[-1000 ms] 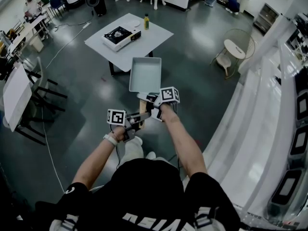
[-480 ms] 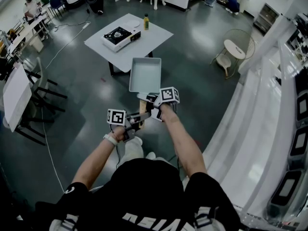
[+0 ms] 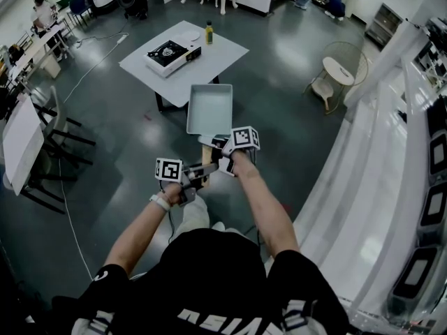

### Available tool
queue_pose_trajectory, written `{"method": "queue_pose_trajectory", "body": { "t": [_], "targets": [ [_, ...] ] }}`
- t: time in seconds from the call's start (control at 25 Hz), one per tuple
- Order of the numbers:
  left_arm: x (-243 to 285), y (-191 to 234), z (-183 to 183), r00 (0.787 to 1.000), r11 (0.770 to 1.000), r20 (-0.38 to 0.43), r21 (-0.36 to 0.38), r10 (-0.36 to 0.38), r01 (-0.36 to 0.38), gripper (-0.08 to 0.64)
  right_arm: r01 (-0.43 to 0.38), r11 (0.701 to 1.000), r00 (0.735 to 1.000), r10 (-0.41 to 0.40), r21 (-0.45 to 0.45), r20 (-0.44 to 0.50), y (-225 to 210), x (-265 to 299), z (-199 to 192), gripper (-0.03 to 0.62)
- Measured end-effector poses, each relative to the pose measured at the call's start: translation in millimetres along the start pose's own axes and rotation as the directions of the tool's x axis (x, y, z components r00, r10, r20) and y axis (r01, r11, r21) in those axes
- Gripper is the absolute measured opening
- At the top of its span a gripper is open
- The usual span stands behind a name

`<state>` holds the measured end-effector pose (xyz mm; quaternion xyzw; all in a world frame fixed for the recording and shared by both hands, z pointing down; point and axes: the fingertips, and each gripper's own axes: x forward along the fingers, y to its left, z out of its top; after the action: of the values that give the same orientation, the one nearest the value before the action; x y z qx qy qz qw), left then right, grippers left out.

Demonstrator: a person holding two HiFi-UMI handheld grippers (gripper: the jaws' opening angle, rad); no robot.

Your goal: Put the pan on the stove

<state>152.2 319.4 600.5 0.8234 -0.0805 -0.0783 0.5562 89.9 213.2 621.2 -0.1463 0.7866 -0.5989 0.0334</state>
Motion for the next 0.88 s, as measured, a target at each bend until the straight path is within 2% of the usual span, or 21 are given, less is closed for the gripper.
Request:
{"method": "queue_pose_trajectory", "body": {
  "t": [0.28, 0.48, 0.6, 0.72, 0.88],
  "targets": [
    [8.3, 6.5, 6.9, 1.0, 1.0, -0.017, -0.019, -0.001, 0.001, 0.104, 0.0, 1.0, 1.0, 0.0, 0.01, 0.009, -8.1, -2.9, 11.8, 0.146],
    [14.2, 11.2, 20.6, 0.999, 1.0, -0.028, -0.005, -0.015, 0.015, 0.106, 0.002, 1.0, 1.0, -0.002, 0.011, 0.014, -13.9, -0.9, 26.3, 0.147],
    [12.5, 22.7, 30.3, 0.999, 0.999, -0.042, 0.013, 0.034, -0.033, 0.106, 0.008, 1.0, 1.0, -0.008, 0.021, 0.02, -17.9, 0.8, 36.0, 0.147],
    [16.9, 36.5, 41.9, 0.998, 0.999, -0.049, 0.006, 0.05, -0.05, 0.106, 0.013, 1.0, 1.0, -0.014, 0.021, 0.02, -29.7, 3.7, 50.4, 0.147],
    [26.0, 42.4, 59.7, 0.999, 1.0, -0.046, -0.03, 0.001, -0.003, 0.106, 0.012, 1.0, 1.0, -0.013, 0.024, 0.023, -39.4, 10.4, 70.7, 0.147]
  ]
}}
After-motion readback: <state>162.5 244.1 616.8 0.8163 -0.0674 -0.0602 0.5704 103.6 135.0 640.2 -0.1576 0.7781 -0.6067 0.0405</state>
